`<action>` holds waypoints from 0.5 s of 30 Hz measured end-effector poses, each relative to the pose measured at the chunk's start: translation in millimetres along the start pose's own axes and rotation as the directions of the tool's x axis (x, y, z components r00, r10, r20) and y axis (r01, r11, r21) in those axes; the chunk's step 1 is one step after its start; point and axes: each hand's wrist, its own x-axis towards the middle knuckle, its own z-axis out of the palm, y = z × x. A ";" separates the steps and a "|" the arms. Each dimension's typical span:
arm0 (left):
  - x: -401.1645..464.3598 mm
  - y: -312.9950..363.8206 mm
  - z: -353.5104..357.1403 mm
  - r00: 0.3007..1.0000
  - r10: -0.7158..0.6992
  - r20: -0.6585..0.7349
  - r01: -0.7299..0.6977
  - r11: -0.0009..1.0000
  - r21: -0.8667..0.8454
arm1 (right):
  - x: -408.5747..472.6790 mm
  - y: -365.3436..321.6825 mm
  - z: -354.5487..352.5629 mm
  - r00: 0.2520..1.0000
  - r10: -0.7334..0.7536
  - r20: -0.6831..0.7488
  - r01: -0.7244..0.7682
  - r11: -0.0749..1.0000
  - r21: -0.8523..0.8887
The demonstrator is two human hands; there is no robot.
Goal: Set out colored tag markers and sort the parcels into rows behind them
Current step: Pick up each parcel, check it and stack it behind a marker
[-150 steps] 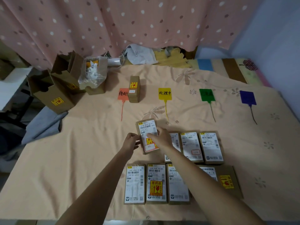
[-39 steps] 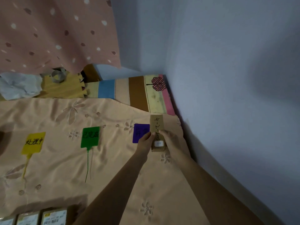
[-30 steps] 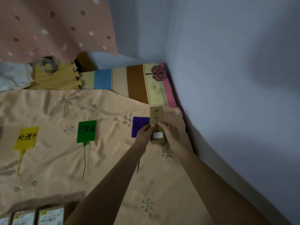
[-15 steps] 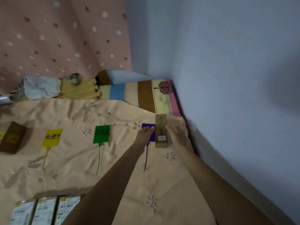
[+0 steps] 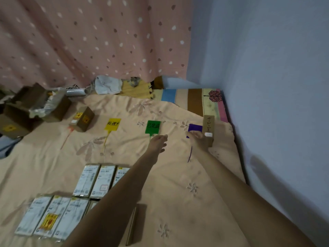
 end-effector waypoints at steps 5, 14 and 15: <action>-29.7 -18.0 -79.9 0.999 0.044 -0.028 -0.046 0.997 -0.058 | -61.1 8.2 49.4 0.997 -0.026 0.072 0.032 0.997 -0.075; -74.2 -59.0 -271.2 0.995 0.085 -0.057 -0.092 0.987 -0.133 | -178.4 33.4 193.7 0.986 -0.058 0.155 0.078 0.989 -0.125; -77.2 -63.2 -288.9 0.995 0.076 -0.061 -0.084 0.986 -0.142 | -186.0 36.3 206.0 0.984 -0.056 0.167 0.080 0.987 -0.137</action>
